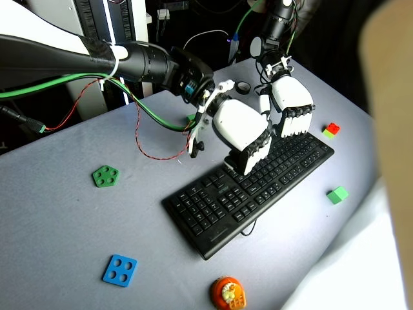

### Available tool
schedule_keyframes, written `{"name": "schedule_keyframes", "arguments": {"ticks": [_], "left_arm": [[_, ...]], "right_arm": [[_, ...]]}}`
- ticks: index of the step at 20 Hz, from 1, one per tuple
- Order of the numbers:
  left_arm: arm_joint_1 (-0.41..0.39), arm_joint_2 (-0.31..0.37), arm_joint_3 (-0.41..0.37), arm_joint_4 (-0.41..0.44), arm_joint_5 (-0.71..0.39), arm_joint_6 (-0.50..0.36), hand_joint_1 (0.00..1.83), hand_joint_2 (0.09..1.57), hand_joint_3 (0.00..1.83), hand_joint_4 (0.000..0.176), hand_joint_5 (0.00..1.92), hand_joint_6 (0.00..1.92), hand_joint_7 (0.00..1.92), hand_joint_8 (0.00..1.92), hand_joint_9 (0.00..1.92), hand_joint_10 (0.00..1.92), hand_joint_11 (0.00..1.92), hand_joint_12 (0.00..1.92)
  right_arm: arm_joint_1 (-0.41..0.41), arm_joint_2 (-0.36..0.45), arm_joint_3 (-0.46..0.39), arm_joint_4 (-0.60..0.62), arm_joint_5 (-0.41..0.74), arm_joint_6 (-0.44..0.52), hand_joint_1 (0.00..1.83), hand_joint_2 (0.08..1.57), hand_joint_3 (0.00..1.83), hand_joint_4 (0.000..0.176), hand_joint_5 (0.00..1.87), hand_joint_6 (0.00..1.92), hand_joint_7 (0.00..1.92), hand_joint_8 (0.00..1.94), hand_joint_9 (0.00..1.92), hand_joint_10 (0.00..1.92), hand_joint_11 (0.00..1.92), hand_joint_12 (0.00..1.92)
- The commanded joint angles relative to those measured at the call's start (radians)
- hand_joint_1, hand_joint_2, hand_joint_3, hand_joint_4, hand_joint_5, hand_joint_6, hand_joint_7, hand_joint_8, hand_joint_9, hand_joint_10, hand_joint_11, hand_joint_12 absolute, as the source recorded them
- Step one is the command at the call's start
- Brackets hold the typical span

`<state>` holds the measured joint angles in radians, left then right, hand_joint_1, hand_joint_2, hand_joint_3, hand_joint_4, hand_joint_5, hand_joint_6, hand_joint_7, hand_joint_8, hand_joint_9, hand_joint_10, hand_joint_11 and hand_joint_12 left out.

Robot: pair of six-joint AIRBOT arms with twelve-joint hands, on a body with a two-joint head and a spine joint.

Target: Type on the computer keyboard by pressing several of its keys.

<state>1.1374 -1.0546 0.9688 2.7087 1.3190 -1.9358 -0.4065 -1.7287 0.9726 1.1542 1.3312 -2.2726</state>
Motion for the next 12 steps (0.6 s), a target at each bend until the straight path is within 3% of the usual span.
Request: {"name": "schedule_keyframes", "arguments": {"ticks": [1,2,3,8,12], "left_arm": [[-0.003,0.011,-0.003,0.025,0.111,-0.004,0.15,1.20,0.25,0.041,0.08,0.10,0.11,0.08,0.06,0.19,0.00,0.52],[-0.003,0.015,-0.007,0.025,0.111,-0.004,0.13,1.31,0.05,0.043,0.10,0.04,0.14,0.01,0.10,0.07,0.00,0.43],[-0.001,0.019,-0.010,0.025,0.111,-0.004,0.11,1.33,0.02,0.043,0.09,0.02,0.14,0.00,0.12,0.04,0.00,0.47],[0.021,0.022,-0.018,0.025,0.111,-0.007,0.10,1.34,0.01,0.043,0.09,0.00,0.12,0.00,0.11,0.02,0.00,0.38],[0.041,0.023,-0.022,0.025,0.115,-0.010,0.08,1.34,0.00,0.041,0.10,0.01,0.13,0.01,0.13,0.01,0.00,0.39]], "right_arm": [[0.012,0.002,-0.006,-0.091,0.050,-0.004,0.00,1.07,0.19,0.000,0.19,0.30,0.28,0.10,0.22,0.37,0.00,1.12],[0.013,0.003,-0.007,-0.091,0.048,-0.007,0.00,1.15,0.03,0.000,0.26,0.13,0.32,0.01,0.30,0.19,0.00,1.12],[0.013,0.004,-0.007,-0.090,0.044,-0.009,0.00,1.17,0.01,0.000,0.29,0.07,0.33,0.00,0.33,0.11,0.00,1.11],[0.009,0.006,-0.008,-0.044,0.029,-0.009,0.00,1.16,0.00,0.000,0.31,0.04,0.35,0.01,0.37,0.07,0.00,1.16],[-0.015,0.005,-0.005,0.018,-0.046,0.005,0.00,1.17,0.00,0.000,0.33,0.04,0.35,0.00,0.37,0.06,0.00,1.14]]}}
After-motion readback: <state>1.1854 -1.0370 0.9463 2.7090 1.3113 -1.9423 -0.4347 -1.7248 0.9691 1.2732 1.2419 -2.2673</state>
